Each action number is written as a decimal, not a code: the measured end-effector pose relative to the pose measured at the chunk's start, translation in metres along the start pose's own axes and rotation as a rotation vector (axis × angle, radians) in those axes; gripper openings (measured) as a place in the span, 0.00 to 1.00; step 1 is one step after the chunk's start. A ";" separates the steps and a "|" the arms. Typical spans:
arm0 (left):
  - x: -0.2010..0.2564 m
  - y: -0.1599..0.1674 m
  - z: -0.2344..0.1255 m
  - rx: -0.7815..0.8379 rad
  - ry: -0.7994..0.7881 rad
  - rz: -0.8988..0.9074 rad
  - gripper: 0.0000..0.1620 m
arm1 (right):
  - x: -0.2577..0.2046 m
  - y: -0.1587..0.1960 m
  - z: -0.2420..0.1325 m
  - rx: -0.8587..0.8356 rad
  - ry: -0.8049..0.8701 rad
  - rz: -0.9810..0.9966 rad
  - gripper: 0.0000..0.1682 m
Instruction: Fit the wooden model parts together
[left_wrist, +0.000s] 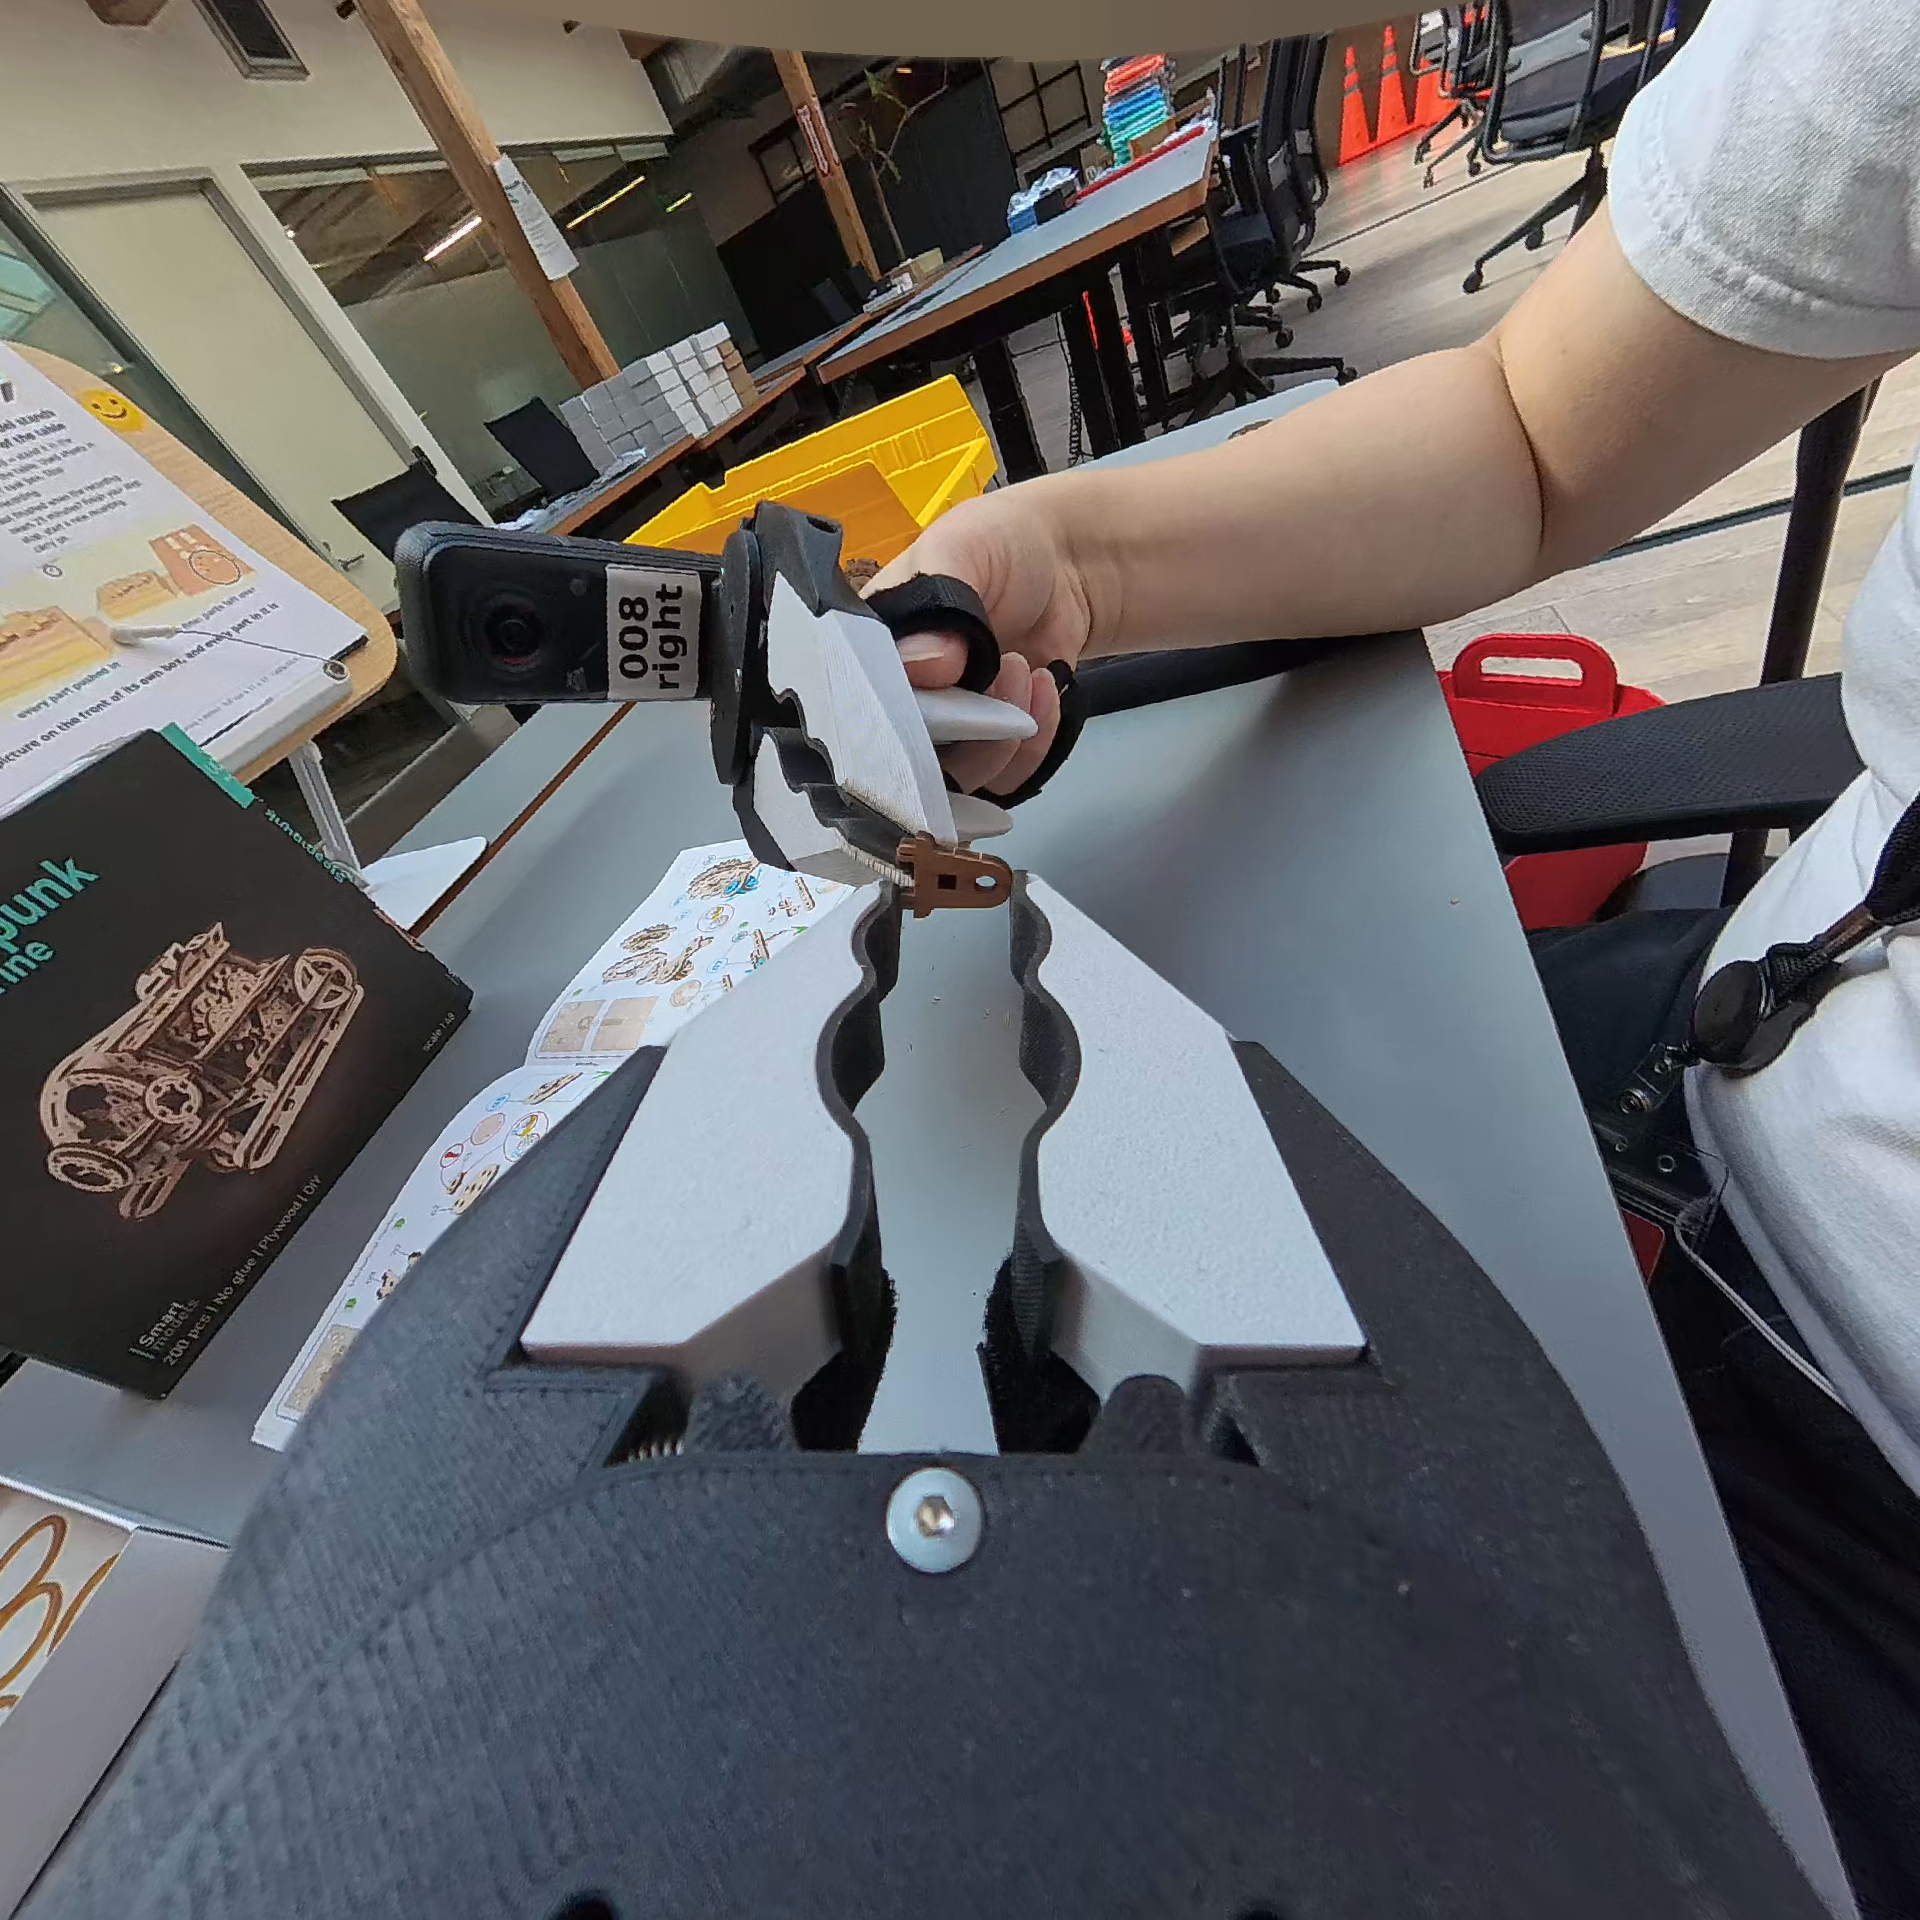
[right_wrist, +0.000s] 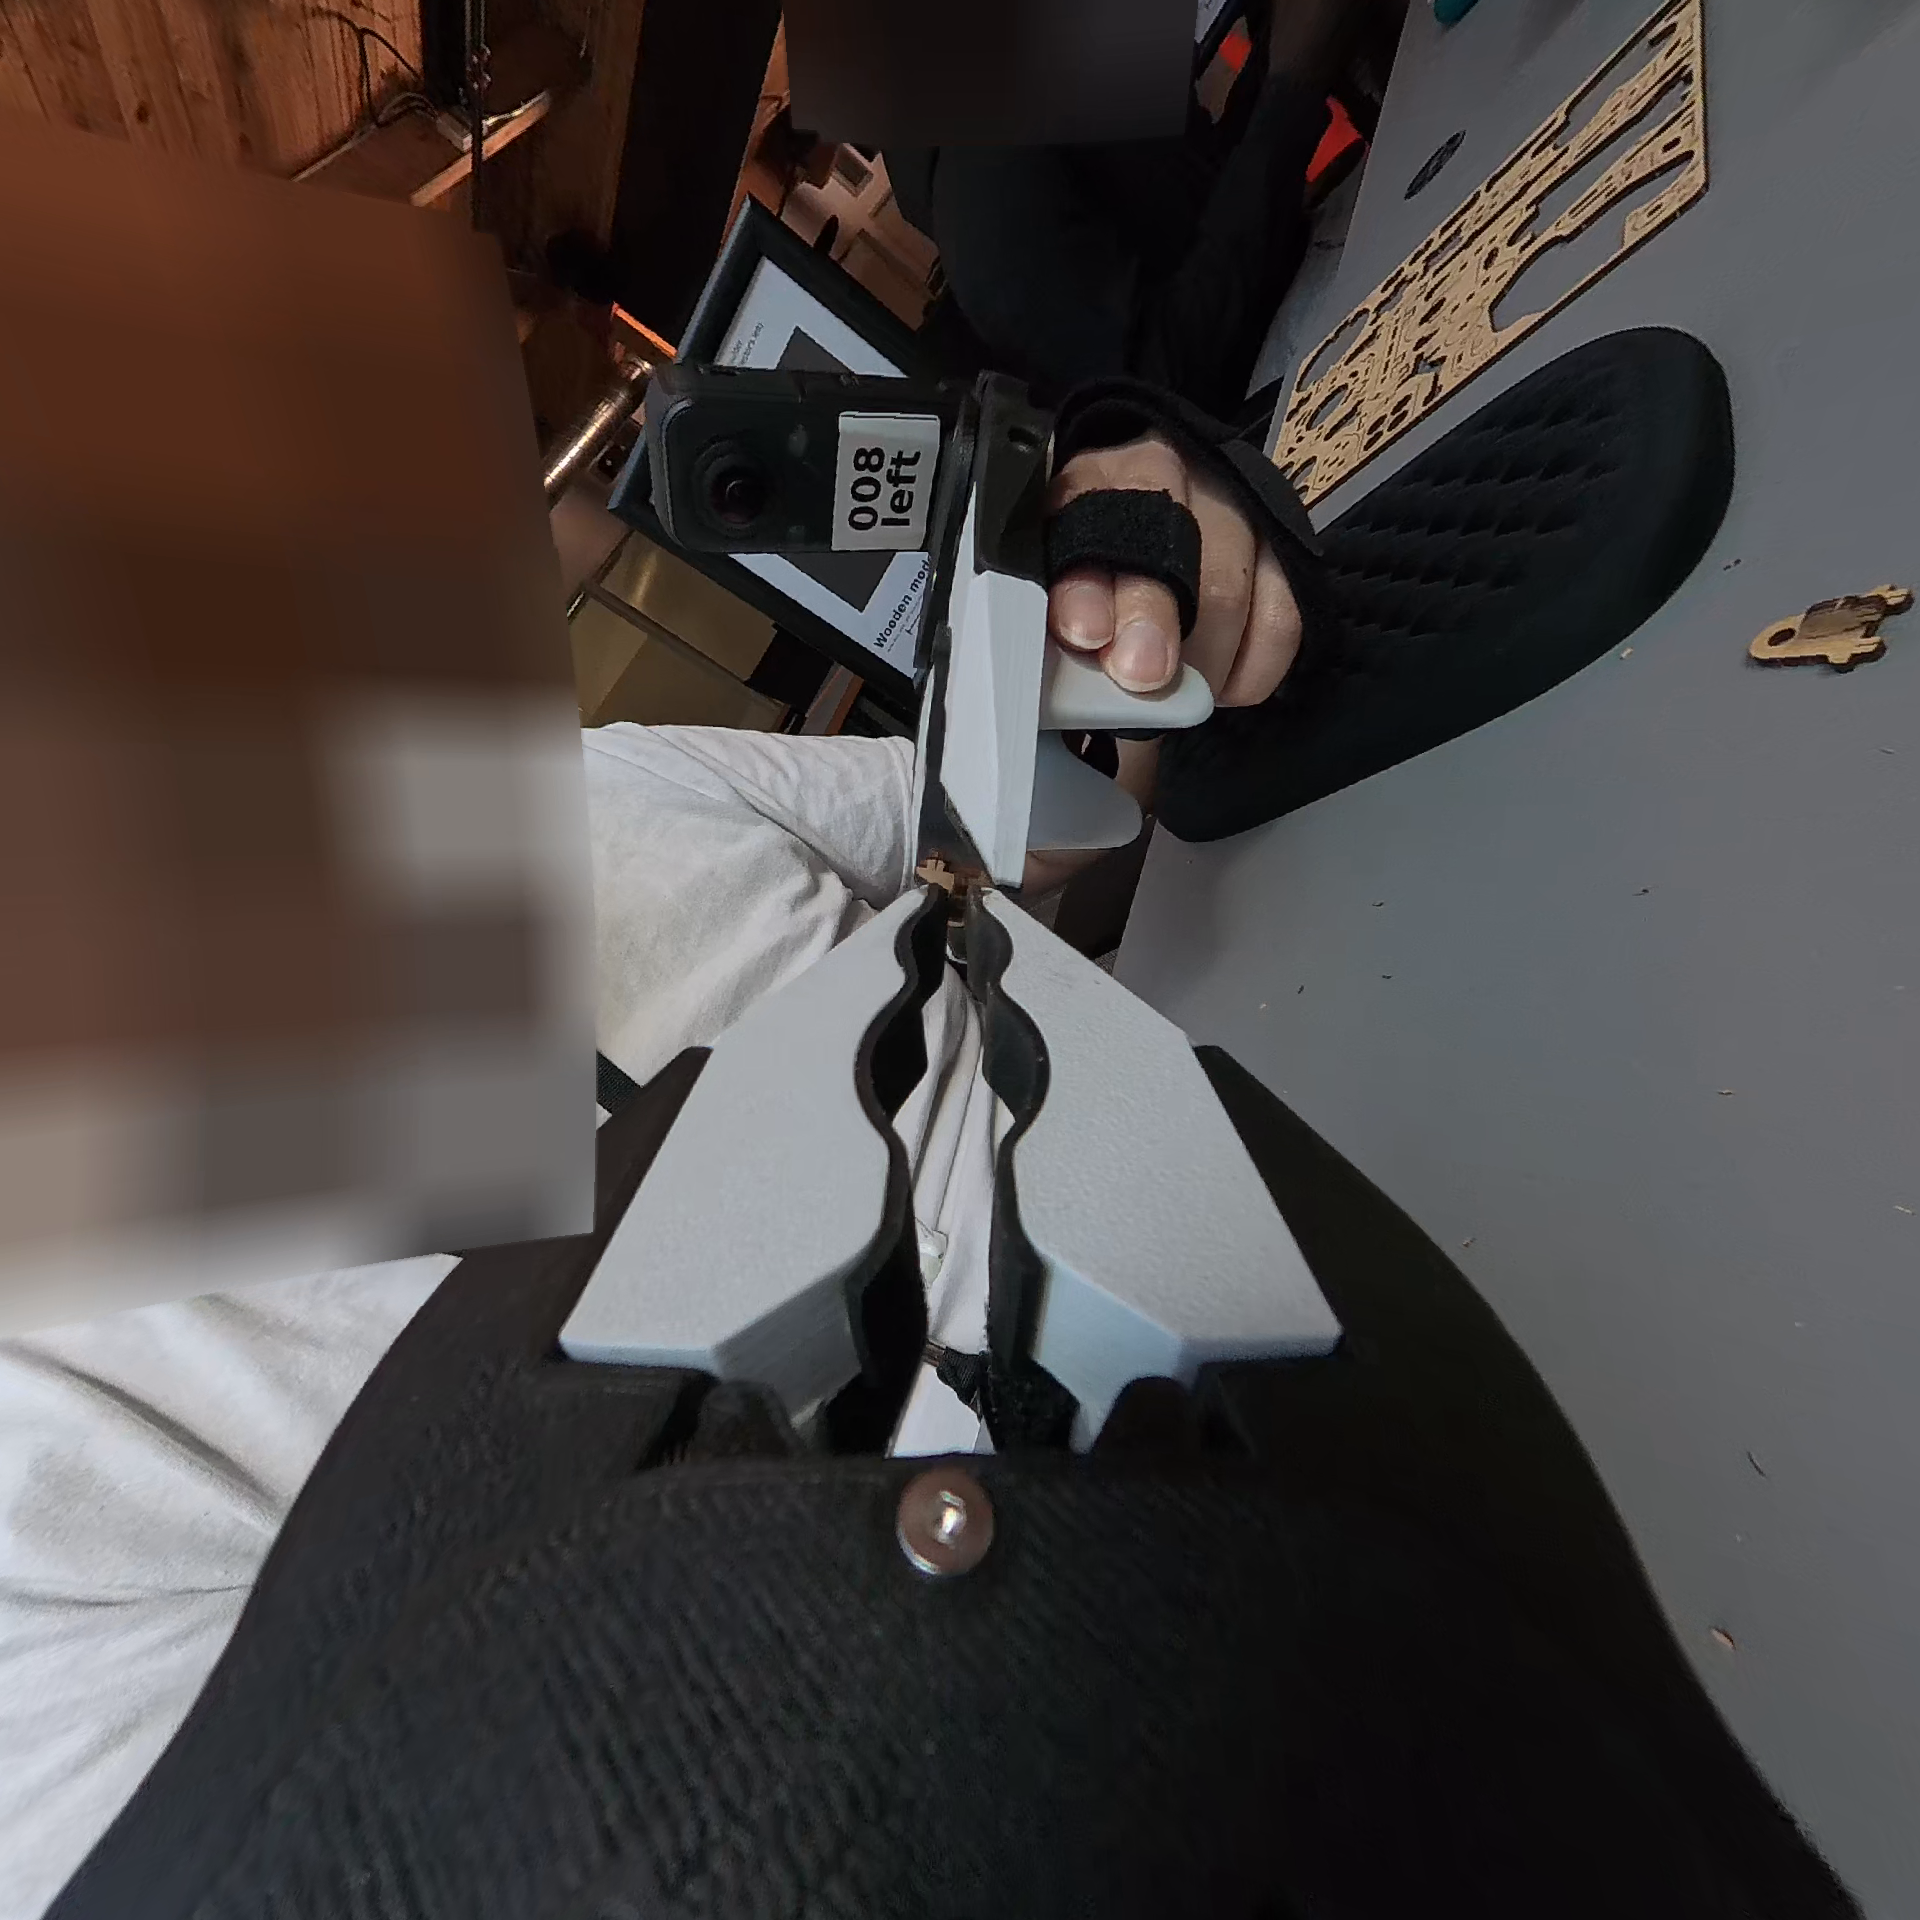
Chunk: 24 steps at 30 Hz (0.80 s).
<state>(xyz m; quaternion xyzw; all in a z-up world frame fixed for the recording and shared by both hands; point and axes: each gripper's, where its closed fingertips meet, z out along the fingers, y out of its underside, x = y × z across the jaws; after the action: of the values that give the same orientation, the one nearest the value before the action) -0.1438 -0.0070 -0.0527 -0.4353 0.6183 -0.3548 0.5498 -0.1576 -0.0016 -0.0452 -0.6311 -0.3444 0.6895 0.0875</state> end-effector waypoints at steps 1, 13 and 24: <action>0.000 0.001 0.000 -0.005 -0.001 0.005 0.12 | 0.000 0.001 0.000 -0.005 0.011 -0.007 0.01; -0.006 0.016 -0.001 -0.078 -0.072 0.049 0.12 | 0.015 -0.003 0.001 0.084 0.091 -0.030 0.01; -0.014 0.013 0.002 -0.065 -0.104 -0.025 0.13 | 0.012 -0.009 -0.006 0.123 0.135 -0.104 0.01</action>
<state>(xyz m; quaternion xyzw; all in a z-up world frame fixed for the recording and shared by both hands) -0.1437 0.0110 -0.0594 -0.4785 0.5946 -0.3185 0.5622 -0.1575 0.0139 -0.0495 -0.6508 -0.3268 0.6600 0.1845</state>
